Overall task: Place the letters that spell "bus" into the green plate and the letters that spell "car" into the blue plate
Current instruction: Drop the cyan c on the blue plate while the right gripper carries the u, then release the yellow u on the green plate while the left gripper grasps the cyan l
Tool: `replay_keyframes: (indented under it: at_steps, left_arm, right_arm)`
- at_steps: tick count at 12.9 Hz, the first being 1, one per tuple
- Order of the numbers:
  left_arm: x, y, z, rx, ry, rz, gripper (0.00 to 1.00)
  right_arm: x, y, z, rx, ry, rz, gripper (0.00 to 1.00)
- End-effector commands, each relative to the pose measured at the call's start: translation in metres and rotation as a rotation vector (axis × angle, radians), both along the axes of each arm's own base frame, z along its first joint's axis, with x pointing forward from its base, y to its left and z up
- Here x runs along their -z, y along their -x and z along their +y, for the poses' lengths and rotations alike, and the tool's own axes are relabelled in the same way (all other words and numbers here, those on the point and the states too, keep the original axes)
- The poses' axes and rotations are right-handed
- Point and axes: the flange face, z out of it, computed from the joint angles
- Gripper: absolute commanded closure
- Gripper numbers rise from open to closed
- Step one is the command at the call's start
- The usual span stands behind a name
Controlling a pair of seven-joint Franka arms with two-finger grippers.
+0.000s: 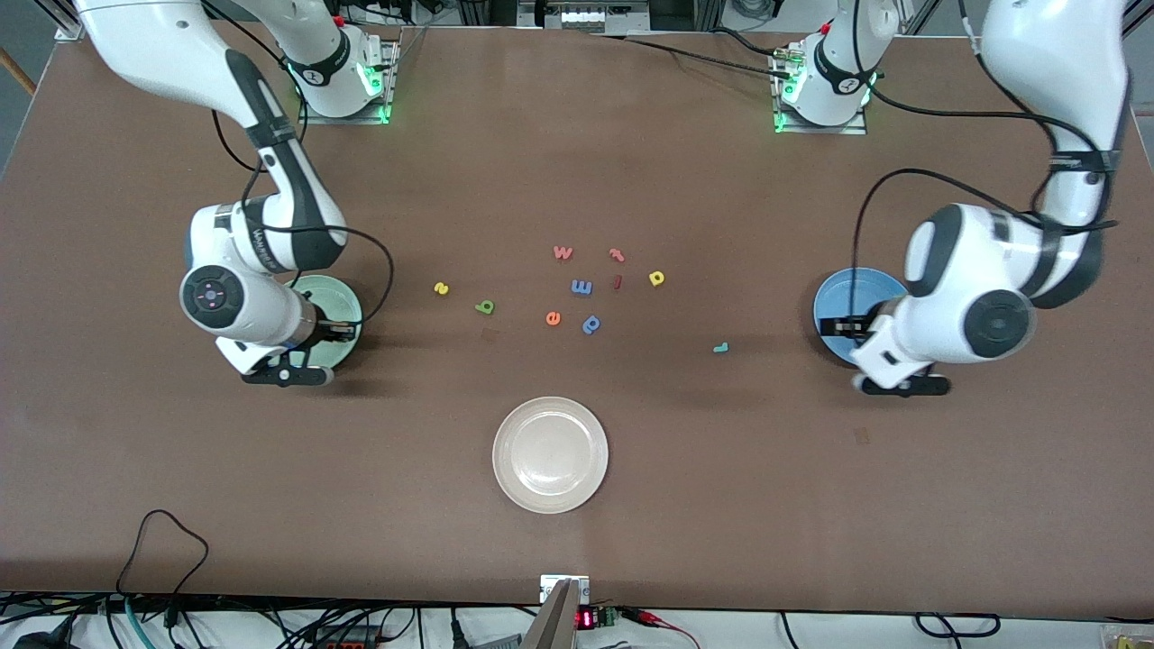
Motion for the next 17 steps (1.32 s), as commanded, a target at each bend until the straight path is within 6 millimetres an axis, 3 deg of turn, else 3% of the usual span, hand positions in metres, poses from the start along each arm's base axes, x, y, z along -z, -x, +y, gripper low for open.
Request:
replay_keyframes:
  at_steps: [1, 2, 3, 4, 5, 6, 7, 9, 11, 15, 17]
  left_arm:
    - [0.041, -0.011, -0.063, 0.077, 0.043, -0.032, 0.38]
    - [0.055, -0.011, -0.076, 0.091, 0.055, -0.057, 0.4]
    - [0.067, -0.01, -0.088, 0.103, 0.066, -0.066, 0.39]
    - [0.077, -0.009, -0.093, 0.11, 0.071, -0.069, 0.39]
    - [0.087, -0.004, -0.106, 0.128, 0.077, -0.078, 0.39]
    - [0.092, -0.002, -0.116, 0.141, 0.083, -0.089, 0.4]
    - [0.097, -0.001, -0.122, 0.151, 0.087, -0.097, 0.4]
    - [0.103, 0.007, -0.148, 0.204, 0.092, -0.112, 0.4]
    - [0.105, 0.011, -0.154, 0.23, 0.085, -0.111, 0.41]
    - [0.11, 0.012, -0.152, 0.319, 0.08, -0.109, 0.41]
    - [0.116, 0.014, -0.153, 0.361, 0.065, -0.105, 0.41]
  right_arm:
    - [0.025, 0.018, -0.033, -0.035, -0.011, 0.009, 0.93]
    - [0.034, 0.025, -0.041, -0.031, -0.014, 0.009, 0.87]
    - [0.039, 0.029, -0.043, -0.029, -0.015, 0.008, 0.69]
    - [0.039, 0.029, -0.046, -0.024, -0.014, 0.008, 0.27]
    - [0.035, 0.029, -0.046, -0.025, -0.014, 0.008, 0.07]
    - [0.025, 0.027, -0.044, -0.028, -0.013, -0.003, 0.0]
    - [0.013, 0.027, -0.039, -0.032, -0.013, -0.006, 0.0]
    - [-0.017, 0.031, -0.001, -0.098, -0.02, -0.021, 0.0]
    - [-0.029, 0.043, 0.041, -0.151, -0.037, -0.002, 0.0]
    - [-0.026, 0.07, 0.113, -0.308, -0.067, -0.016, 0.0]
    - [-0.014, 0.084, 0.129, -0.339, -0.074, -0.02, 0.0]
